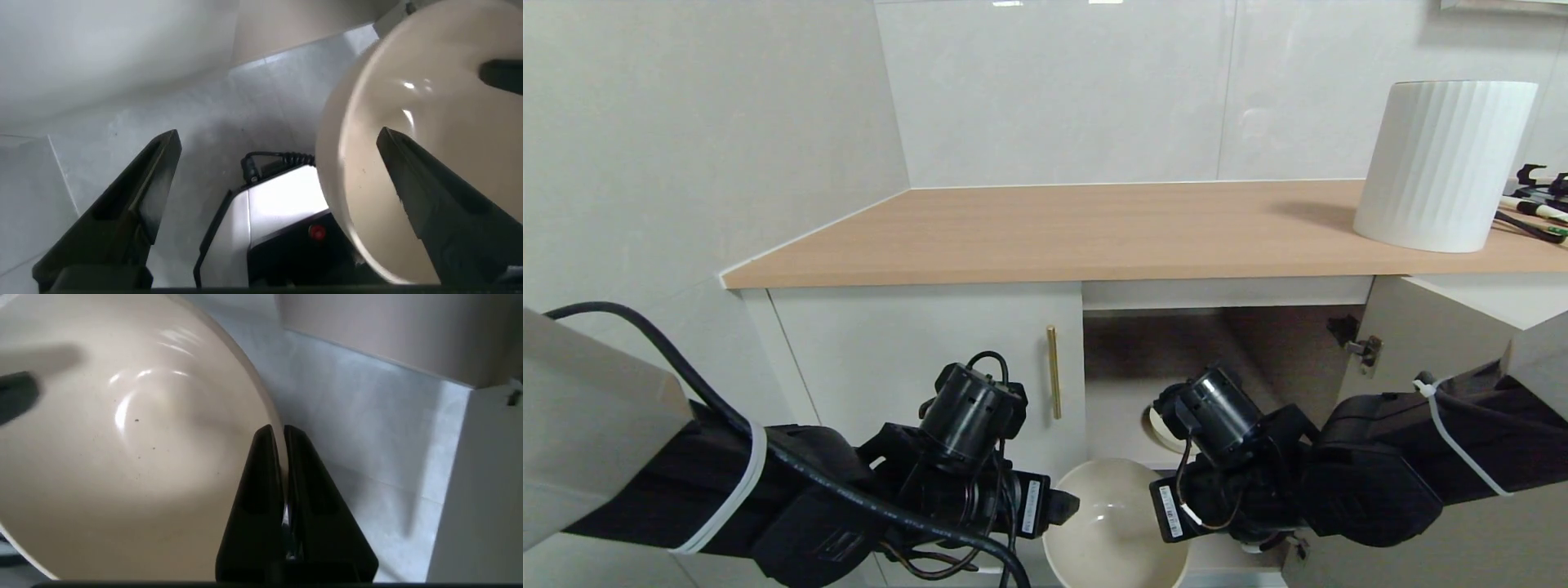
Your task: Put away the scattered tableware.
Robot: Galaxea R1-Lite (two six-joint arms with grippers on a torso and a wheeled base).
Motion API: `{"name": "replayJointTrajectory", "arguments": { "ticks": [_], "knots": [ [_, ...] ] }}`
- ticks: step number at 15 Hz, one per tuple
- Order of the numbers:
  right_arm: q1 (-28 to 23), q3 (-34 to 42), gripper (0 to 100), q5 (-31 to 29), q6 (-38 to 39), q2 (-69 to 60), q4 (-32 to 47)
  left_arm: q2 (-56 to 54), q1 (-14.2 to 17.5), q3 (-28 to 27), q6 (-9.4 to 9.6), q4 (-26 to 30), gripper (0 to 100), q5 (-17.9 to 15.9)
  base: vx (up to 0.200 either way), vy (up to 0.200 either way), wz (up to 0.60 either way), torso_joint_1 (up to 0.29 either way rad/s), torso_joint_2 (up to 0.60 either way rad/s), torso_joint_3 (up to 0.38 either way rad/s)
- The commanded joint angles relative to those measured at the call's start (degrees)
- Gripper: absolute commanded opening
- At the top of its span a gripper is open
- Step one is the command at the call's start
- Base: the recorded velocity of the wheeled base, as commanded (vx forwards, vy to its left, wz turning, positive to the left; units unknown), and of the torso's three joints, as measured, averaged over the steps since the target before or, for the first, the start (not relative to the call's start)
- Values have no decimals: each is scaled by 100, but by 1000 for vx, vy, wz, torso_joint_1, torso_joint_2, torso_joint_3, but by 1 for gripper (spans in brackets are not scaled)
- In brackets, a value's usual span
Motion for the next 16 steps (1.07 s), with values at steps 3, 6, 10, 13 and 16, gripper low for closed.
{"name": "replayJointTrajectory", "arguments": {
  "ticks": [3,6,10,13,16],
  "knots": [
    [-213,32,0,-609,18,442,-371,-94,11,35,-15,-236,100,-5,0,0,0,0,0,0],
    [-397,94,0,-1083,194,758,-898,-121,19,35,-15,-263,100,-5,0,0,0,0,0,0],
    [-889,67,0,-1382,466,969,-1531,-138,28,35,-15,-263,100,-5,0,0,0,0,0,0],
    [-1311,41,0,-1487,589,1057,-2076,-156,28,35,-15,-263,100,-5,0,0,0,0,0,0],
    [-1680,-100,0,-1531,642,1373,-2691,-173,28,44,-15,-263,100,4,0,0,0,0,0,0]
  ]
}}
